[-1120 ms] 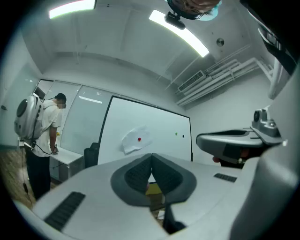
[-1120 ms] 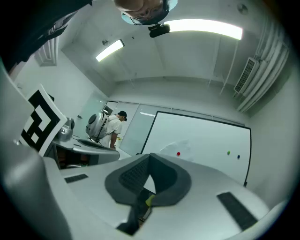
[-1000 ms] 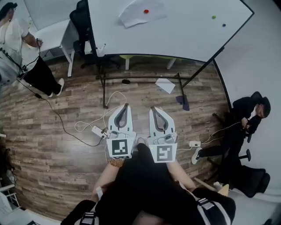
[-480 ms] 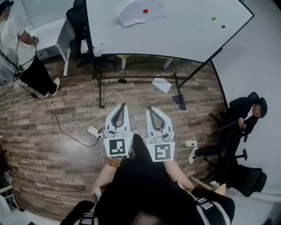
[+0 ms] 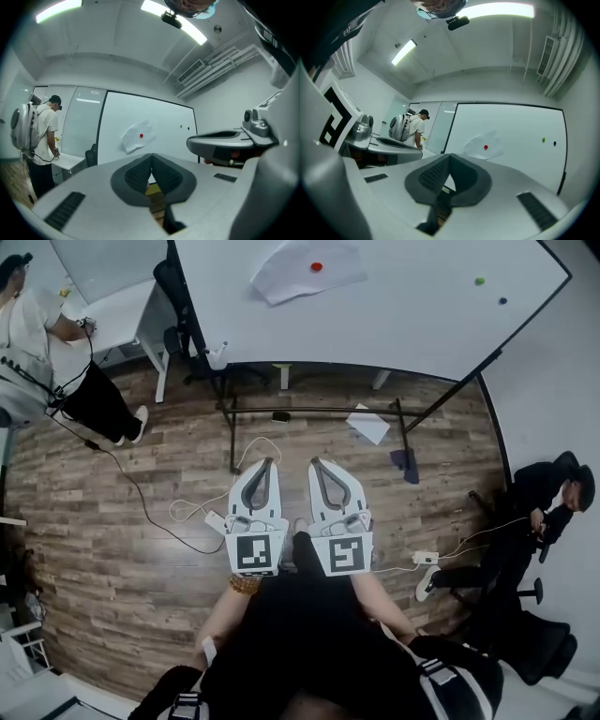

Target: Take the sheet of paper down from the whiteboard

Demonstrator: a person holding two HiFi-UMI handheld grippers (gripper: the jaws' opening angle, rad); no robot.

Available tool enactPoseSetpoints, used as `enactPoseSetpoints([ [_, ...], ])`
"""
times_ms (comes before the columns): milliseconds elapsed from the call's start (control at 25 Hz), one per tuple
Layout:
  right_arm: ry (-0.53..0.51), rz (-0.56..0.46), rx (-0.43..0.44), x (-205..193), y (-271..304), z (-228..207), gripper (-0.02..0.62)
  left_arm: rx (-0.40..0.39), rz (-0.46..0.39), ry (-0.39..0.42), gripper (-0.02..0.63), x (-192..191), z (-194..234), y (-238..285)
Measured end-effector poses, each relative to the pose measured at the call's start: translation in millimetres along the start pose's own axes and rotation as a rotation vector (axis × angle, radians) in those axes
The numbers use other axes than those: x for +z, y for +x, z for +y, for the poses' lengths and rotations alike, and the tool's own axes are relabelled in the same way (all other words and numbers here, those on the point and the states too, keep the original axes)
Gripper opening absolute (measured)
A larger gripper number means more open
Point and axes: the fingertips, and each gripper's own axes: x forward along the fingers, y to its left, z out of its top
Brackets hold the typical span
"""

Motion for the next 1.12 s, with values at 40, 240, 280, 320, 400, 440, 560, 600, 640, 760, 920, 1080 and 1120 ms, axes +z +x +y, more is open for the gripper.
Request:
enactPoseSetpoints([
  [40, 0.004, -0.002, 0.005, -1.5, 4.9, -7.7, -0.002, 0.001, 0.003, 0.006, 0.012, 0.3, -2.4, 8.7],
  [240, 0.02, -0.024, 0.018, -8.8, 28.5, -44.8, -0.002, 0.01, -0.006, 0.021, 0.012, 3.4, -13.1, 50.2],
  [280, 0.024, -0.028, 0.019, -10.4, 32.0, -51.0, -0.002, 0.013, -0.003, 0.024, 0.012, 2.8, -14.6, 56.5],
  [320, 0.024, -0.031, 0.022, -11.8, 35.3, -57.2, -0.002, 0.016, 0.005, 0.028, 0.012, 1.4, -15.9, 62.6],
  [400, 0.023, -0.038, 0.027, -14.7, 41.9, -69.8, -0.002, 0.021, 0.021, 0.038, 0.012, -2.3, -18.6, 75.4],
  [440, 0.027, -0.042, 0.027, -16.3, 44.8, -76.7, -0.002, 0.024, 0.028, 0.042, 0.012, -4.2, -20.5, 82.2],
  [560, 0.038, -0.049, 0.028, -21.7, 52.9, -98.5, -0.002, 0.035, 0.038, 0.046, 0.012, -7.3, -26.9, 104.2],
  [600, 0.047, -0.056, 0.028, -22.9, 54.9, -105.8, -0.002, 0.04, 0.039, 0.047, 0.012, -7.7, -29.1, 111.1],
  [640, 0.054, -0.058, 0.03, -24.9, 56.1, -113.0, -0.002, 0.045, 0.041, 0.048, 0.012, -8.1, -31.5, 117.2],
  [760, 0.03, -0.015, 0.052, -43.0, 61.3, -131.0, -0.002, 0.06, 0.05, 0.053, 0.012, -11.8, -37.8, 133.6],
  [920, 0.07, -0.031, 0.049, -51.7, 74.3, -145.1, -0.002, 0.071, 0.076, 0.054, 0.012, -20.6, -39.3, 145.2],
  [1080, 0.06, -0.026, 0.073, -55.5, 83.0, -146.7, -0.002, 0.095, 0.076, 0.055, 0.012, -20.9, -32.4, 154.9],
  [1120, 0.068, -0.03, 0.074, -54.9, 86.3, -148.2, -0.002, 0.099, 0.072, 0.056, 0.012, -20.4, -30.4, 158.5],
])
